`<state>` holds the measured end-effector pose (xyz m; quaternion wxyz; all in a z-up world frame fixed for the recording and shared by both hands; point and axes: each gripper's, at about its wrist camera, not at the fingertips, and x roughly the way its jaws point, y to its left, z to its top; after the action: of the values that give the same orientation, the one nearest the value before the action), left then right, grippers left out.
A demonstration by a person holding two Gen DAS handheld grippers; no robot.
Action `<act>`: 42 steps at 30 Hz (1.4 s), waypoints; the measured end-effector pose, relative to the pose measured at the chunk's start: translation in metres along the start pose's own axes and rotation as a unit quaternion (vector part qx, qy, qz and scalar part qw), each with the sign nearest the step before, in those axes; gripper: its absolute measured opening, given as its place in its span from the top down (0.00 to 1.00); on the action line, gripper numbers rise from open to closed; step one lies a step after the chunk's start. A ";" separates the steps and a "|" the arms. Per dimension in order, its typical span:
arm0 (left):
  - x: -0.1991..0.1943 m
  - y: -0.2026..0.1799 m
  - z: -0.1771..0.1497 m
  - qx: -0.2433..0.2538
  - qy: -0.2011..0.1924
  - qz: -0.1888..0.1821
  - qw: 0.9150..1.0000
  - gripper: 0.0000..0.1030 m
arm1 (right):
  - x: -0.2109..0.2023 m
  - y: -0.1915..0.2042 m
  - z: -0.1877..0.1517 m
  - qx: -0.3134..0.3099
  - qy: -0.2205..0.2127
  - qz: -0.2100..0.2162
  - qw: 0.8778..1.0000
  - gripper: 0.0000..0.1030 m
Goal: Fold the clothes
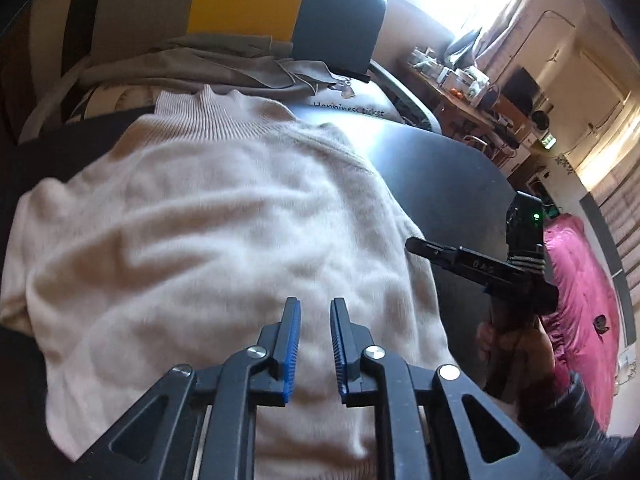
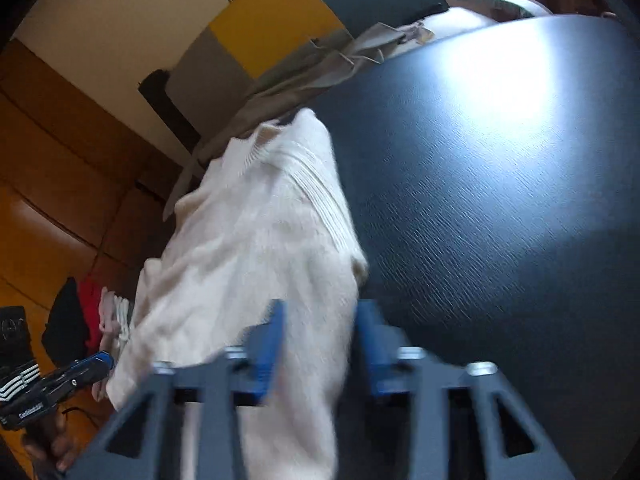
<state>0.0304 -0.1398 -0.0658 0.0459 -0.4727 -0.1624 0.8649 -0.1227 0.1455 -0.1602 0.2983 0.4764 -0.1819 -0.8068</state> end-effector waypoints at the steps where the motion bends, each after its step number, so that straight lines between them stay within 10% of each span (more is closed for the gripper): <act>1: 0.003 -0.007 0.007 0.007 0.000 -0.003 1.000 0.85 | -0.001 0.007 0.002 -0.011 -0.007 0.006 1.000 0.93; 5: 0.014 -0.031 0.034 0.033 0.006 -0.010 0.999 0.82 | -0.006 0.083 -0.021 -0.164 -0.042 0.007 0.986 0.93; 10: 0.037 -0.015 0.048 0.045 0.051 0.004 0.998 0.80 | 0.030 0.178 -0.095 -0.380 -0.004 -0.027 0.925 0.93; 17: 0.074 0.018 0.059 0.053 0.112 0.052 0.991 0.79 | 0.051 0.208 -0.144 -0.450 -0.012 -0.041 0.892 0.89; 19: 0.084 0.039 0.050 0.027 0.112 0.083 0.990 0.79 | 0.048 0.205 -0.141 -0.444 -0.011 -0.030 0.895 0.84; 24: 0.082 0.066 0.031 -0.020 0.073 0.039 0.996 0.75 | 0.015 0.148 -0.083 -0.228 0.044 0.106 0.967 0.84; 27: 0.080 0.068 0.024 -0.023 0.047 0.035 0.998 0.74 | -0.001 0.108 -0.048 -0.112 0.027 0.135 0.984 0.77; 35: 0.080 0.062 0.016 0.004 0.006 0.073 0.997 0.73 | 0.051 0.064 -0.004 0.028 0.065 0.118 0.990 0.69; 42: 0.076 0.072 0.006 -0.005 -0.018 0.071 0.997 0.73 | 0.071 0.083 -0.014 -0.007 0.077 0.111 0.991 0.83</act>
<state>-0.0113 -0.1911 -0.1467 -0.0209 -0.4673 -0.1334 0.8737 -0.1104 0.0362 -0.1654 0.4022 0.5123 -0.2044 -0.7308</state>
